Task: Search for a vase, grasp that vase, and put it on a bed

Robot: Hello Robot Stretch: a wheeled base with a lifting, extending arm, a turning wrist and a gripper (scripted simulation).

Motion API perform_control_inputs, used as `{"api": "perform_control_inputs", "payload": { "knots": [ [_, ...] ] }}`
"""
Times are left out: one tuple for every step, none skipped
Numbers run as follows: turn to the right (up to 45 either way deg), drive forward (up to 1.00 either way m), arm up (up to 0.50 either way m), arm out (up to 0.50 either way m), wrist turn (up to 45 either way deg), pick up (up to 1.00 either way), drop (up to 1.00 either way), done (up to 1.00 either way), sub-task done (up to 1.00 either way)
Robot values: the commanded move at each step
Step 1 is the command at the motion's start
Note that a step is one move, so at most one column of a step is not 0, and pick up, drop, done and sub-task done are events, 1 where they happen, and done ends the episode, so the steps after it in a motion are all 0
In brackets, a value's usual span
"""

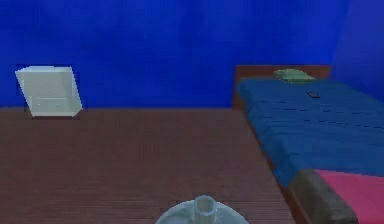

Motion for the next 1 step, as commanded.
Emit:
{"api": "perform_control_inputs", "payload": {
  "knots": [
    [0.0,1.0,0.0,0.0,0.0,0.0,0.0,0.0,0.0]
  ]
}}
